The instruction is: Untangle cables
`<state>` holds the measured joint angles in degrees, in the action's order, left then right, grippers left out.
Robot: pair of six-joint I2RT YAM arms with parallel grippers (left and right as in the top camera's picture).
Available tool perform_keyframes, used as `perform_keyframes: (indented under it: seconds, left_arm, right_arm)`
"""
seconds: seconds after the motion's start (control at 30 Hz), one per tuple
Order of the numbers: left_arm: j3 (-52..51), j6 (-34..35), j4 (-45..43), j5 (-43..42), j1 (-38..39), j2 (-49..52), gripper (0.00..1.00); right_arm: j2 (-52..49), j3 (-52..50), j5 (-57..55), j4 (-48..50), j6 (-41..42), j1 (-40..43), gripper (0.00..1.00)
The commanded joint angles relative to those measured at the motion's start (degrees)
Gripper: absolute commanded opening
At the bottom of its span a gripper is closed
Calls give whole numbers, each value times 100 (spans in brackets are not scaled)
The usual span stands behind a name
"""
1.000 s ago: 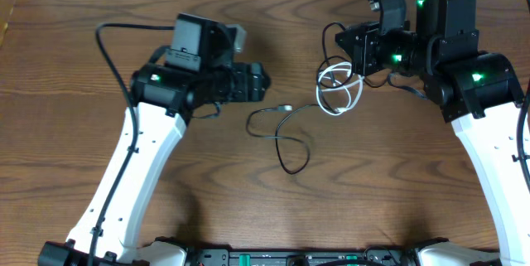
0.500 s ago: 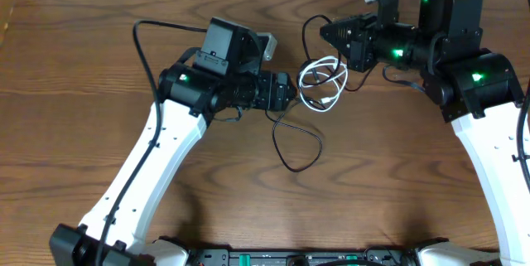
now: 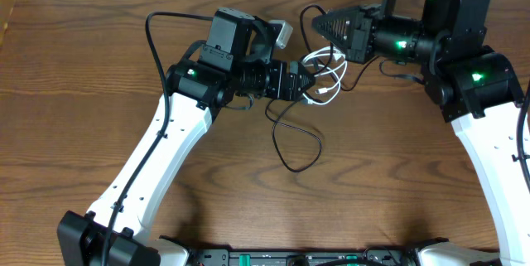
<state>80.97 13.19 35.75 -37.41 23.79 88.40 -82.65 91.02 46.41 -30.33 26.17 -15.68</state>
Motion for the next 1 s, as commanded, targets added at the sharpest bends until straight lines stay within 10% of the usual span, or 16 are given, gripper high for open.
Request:
perform_keyframes:
  seconds: [0.0, 0.43, 0.63, 0.97]
  left_arm:
    - [35, -39, -197, -116, 9, 46, 70]
    - [35, -42, -264, -116, 9, 111, 44]
    - [35, -66, -232, 57, 7, 155, 8]
    - [35, -289, 1108, 2634, -365, 151, 8]
  right_arm:
    - [26, 74, 302, 166, 684, -11, 1]
    - [26, 74, 866, 1211, 1156, -11, 1]
    - [26, 74, 953, 1650, 1141, 4, 1]
    - [26, 74, 313, 1355, 951, 1132, 1]
